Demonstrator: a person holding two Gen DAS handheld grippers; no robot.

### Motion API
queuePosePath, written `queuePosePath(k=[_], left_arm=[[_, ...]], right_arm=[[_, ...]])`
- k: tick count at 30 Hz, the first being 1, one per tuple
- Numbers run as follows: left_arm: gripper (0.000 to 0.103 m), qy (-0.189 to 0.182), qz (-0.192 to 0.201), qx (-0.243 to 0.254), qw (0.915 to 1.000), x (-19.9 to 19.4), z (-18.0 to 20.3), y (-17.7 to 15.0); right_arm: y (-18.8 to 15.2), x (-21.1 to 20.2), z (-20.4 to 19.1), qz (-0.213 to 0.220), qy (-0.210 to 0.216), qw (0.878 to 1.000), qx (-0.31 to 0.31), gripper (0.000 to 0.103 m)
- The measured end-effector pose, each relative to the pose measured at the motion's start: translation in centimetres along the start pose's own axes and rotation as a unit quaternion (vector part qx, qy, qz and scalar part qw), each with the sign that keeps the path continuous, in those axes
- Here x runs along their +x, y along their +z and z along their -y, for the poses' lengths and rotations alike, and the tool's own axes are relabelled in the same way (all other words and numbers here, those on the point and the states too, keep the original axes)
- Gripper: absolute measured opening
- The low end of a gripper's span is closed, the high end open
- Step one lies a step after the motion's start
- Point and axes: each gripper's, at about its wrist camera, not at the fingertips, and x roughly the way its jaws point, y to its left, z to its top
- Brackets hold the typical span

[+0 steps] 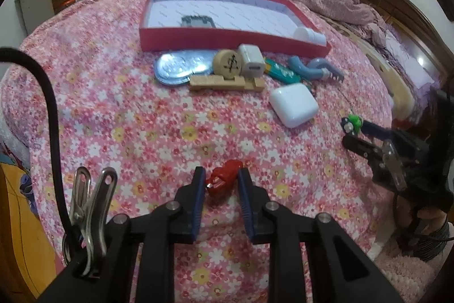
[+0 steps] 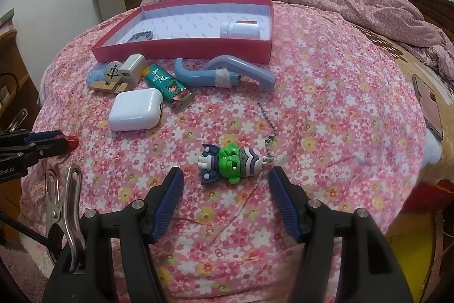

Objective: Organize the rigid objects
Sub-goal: 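Grasp the red toy with the left gripper while the right grasps the green figure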

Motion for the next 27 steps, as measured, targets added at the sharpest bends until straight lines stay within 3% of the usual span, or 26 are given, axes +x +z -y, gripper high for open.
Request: queuePosePath(k=[4, 7, 11, 12, 14, 27], left_arm=[[0.037, 0.002, -0.005, 0.022, 0.9997, 0.4, 0.9, -0.2], [0.039, 0.012, -0.002, 0.042, 0.9990, 0.6, 1.6, -0.3], [0.020, 0.013, 0.004, 0.057, 0.9983, 0.6, 2.1, -0.4], [0.020, 0.012, 0.005, 0.058, 0.9983, 0.6, 2.1, -0.4], [0.019, 0.007, 0.006, 0.057, 0.9984, 0.5, 2.1, -0.4], [0.019, 0.003, 0.038, 0.026, 0.9989, -1.4, 0.2, 1.1]], right_arm=[[0.1, 0.2, -0.1, 0.001, -0.002, 1.000, -0.003, 0.064], [0.5, 0.4, -0.1, 0.003, -0.008, 1.000, -0.007, 0.064], [0.7, 0.6, 0.1, 0.007, -0.004, 1.000, -0.007, 0.064], [0.6, 0.6, 0.2, 0.008, -0.002, 1.000, -0.006, 0.064], [0.6, 0.6, 0.5, 0.011, -0.004, 1.000, 0.000, 0.051], [1.4, -0.9, 1.1, 0.030, 0.028, 0.999, 0.026, 0.051]])
